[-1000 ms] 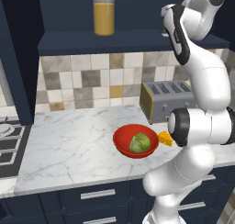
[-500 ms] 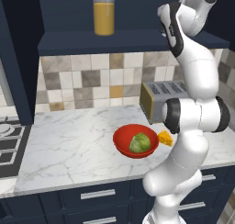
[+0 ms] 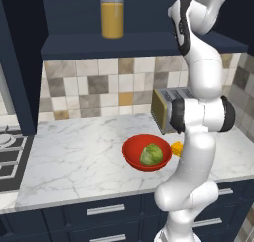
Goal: Pick the cheese from the fridge and the cheese grater from the cabinet and place them next to the salad bowl.
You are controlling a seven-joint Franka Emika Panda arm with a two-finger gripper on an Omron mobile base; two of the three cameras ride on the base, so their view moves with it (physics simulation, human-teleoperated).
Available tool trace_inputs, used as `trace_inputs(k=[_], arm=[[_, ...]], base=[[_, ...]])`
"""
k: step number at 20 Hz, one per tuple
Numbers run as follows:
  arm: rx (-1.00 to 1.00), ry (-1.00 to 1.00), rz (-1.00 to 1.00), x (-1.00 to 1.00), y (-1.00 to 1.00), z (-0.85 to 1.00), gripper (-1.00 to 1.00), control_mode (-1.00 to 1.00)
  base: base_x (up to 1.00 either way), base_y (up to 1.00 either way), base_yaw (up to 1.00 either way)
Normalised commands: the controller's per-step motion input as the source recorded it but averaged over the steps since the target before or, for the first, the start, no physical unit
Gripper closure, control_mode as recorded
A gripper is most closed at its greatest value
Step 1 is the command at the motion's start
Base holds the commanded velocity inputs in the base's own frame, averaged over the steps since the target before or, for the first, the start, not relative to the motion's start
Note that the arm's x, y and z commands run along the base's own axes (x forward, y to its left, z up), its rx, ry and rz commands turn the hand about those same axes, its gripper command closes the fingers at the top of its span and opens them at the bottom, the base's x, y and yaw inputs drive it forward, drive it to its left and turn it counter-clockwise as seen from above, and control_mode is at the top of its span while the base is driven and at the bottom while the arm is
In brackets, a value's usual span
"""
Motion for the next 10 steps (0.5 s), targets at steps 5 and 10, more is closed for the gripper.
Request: trace_inputs(k=[5,10], arm=[[-0.03,0.00,0.00,0.18,-0.04,0.00,-1.00,-1.00],[-0.01,0.00,0.00,0.11,0.00,-0.06,-1.00,-1.00]], base=[[0.00,0.00,0.00],[0.00,0.00,0.00]])
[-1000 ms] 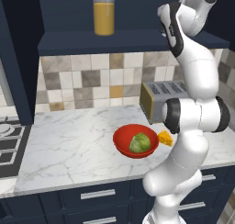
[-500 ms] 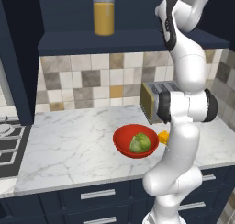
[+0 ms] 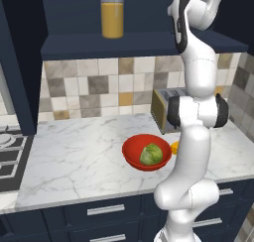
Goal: Pick the cheese from the fridge and the cheese grater from the cabinet and place them next to the salad bowl.
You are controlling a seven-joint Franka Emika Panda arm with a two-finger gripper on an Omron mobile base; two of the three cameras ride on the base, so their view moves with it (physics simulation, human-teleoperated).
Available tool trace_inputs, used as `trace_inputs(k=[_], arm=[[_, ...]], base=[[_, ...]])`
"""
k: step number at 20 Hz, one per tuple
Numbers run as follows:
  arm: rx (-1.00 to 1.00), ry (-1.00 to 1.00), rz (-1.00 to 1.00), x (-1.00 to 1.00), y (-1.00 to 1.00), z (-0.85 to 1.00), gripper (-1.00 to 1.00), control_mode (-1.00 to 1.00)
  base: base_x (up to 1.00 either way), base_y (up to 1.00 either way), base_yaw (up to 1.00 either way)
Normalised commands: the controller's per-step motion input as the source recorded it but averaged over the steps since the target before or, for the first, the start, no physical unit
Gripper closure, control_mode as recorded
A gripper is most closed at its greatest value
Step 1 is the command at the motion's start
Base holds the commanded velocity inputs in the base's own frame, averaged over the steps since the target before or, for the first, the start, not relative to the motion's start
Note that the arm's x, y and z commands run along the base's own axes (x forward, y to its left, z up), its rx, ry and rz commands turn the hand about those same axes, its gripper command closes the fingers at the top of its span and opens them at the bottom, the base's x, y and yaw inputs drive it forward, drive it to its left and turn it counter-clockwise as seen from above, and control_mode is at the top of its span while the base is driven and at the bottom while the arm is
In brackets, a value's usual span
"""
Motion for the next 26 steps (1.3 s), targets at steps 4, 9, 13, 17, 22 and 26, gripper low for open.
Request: trace_inputs(k=[4,9,13,17,22,26], arm=[[0.00,0.00,0.00,0.06,0.00,-0.16,-1.00,-1.00],[0.01,0.00,0.00,0.00,0.08,-0.27,1.00,-1.00],[0.03,0.00,0.00,0.00,0.13,-0.28,1.00,-1.00],[0.04,0.00,0.00,-0.15,0.05,-0.18,1.00,-1.00],[0.06,-0.02,0.00,-0.60,0.00,-0.14,1.00,-1.00],[0.07,-0.04,0.00,-0.70,0.00,-0.19,1.00,-1.00]], base=[[0.00,0.00,0.00],[0.00,0.00,0.00],[0.00,0.00,0.00],[0.00,0.00,0.00],[0.00,0.00,0.00],[0.00,0.00,0.00]])
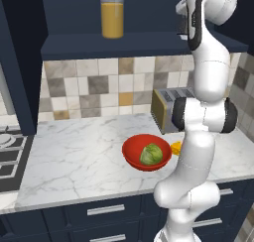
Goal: Pick the cheese from the fridge and the cheese grater from the cabinet and place them next to the salad bowl.
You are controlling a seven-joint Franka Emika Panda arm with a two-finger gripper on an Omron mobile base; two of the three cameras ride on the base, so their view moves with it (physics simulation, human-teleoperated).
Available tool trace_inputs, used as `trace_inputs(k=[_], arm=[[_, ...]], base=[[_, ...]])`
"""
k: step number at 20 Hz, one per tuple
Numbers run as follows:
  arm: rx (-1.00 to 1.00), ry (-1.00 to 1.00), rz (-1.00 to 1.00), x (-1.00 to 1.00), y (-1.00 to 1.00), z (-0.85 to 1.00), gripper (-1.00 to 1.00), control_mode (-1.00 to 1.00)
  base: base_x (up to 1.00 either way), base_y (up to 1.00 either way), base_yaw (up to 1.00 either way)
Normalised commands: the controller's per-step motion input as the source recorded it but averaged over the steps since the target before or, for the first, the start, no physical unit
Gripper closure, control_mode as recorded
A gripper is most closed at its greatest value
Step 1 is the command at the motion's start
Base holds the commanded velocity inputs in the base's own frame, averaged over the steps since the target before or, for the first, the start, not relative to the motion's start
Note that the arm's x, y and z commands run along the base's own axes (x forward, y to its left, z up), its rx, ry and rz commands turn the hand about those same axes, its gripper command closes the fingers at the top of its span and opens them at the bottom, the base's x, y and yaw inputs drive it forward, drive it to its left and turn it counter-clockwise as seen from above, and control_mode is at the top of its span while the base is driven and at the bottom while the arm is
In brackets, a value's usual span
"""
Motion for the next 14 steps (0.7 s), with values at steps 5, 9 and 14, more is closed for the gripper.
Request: trace_inputs(k=[5,9,14], arm=[[0.04,-0.15,0.00,-0.88,0.00,-0.23,1.00,-1.00],[0.00,-0.26,0.00,-0.94,0.03,-0.28,1.00,-1.00],[0.00,-0.38,0.00,-0.94,0.14,-0.39,1.00,-1.00]], base=[[0.00,0.00,0.00],[0.00,0.00,0.00],[0.00,0.00,0.00]])
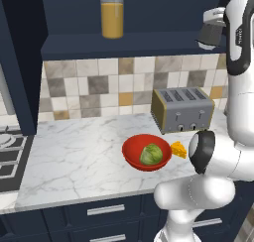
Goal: Pick the cheese from the fridge and the cheese grater from the cabinet and place them next to the salad bowl.
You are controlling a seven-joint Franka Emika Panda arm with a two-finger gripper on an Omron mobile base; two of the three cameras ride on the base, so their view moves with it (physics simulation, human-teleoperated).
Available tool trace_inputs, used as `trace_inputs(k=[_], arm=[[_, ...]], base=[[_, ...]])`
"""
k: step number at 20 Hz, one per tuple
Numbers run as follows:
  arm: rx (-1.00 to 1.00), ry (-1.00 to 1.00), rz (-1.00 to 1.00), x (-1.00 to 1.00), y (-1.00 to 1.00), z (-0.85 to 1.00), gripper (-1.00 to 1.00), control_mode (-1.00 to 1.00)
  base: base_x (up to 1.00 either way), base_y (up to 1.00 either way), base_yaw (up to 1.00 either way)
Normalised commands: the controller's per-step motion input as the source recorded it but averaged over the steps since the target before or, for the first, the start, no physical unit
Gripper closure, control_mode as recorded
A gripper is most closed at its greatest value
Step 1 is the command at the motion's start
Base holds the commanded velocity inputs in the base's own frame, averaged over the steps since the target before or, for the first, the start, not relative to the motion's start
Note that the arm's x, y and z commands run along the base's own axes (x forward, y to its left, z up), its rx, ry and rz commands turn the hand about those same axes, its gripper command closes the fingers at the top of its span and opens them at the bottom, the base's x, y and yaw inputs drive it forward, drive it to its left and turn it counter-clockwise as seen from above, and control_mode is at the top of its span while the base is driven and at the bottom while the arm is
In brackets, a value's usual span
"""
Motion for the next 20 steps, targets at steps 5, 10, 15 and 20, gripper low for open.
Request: trace_inputs(k=[5,10,15,20], arm=[[0.00,-0.18,0.00,-0.87,0.14,-0.37,1.00,-1.00],[0.00,0.01,0.00,-0.67,0.04,-0.26,1.00,-1.00],[-0.01,0.02,0.00,-0.59,0.00,-0.28,1.00,-1.00],[0.01,0.01,0.21,-0.38,-0.08,-0.54,1.00,-1.00]], base=[[0.00,0.00,0.00],[0.00,0.00,0.00],[0.00,0.00,0.00],[0.00,0.00,0.00]])
